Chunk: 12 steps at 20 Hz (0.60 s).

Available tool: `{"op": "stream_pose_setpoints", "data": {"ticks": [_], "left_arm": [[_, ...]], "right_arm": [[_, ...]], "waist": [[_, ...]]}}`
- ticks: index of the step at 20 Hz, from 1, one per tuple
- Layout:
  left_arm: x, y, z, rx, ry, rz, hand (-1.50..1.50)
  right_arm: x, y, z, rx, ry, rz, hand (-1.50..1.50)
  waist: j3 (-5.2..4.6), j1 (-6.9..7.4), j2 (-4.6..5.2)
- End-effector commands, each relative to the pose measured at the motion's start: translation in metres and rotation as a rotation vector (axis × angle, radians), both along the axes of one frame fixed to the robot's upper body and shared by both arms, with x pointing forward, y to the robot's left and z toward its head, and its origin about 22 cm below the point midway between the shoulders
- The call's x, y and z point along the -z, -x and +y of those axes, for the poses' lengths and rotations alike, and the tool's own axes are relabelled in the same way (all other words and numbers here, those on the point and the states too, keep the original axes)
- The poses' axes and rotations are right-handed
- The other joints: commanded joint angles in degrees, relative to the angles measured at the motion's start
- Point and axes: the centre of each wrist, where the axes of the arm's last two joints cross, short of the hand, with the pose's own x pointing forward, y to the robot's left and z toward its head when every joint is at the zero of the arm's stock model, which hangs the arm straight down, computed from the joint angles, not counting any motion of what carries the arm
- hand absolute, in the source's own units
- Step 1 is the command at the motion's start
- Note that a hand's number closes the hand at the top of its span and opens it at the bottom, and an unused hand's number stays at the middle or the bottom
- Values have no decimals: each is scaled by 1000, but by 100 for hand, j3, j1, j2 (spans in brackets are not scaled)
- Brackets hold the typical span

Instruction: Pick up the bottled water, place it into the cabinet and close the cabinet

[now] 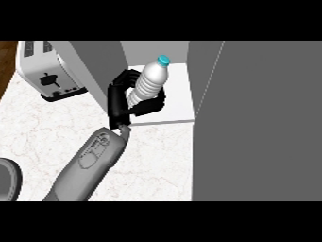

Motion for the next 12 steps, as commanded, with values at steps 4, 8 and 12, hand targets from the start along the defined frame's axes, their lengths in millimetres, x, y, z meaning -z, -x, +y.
{"op": "stream_pose_setpoints", "data": {"ticks": [4, 8, 12], "left_arm": [[-17, -63, 19, 8, -209, 12, 150], [-24, -81, 32, -33, -264, 36, -150], [-12, -83, 38, -29, -274, 41, -150]], "right_arm": [[2, -2, -8, 16, 6, -5, -150], [-1, -5, -6, 21, 1, -5, -150], [-3, 2, -9, 21, -11, 3, -150]], "waist": [[-42, -132, 182], [-42, -108, 189], [-46, -84, 186]]}}
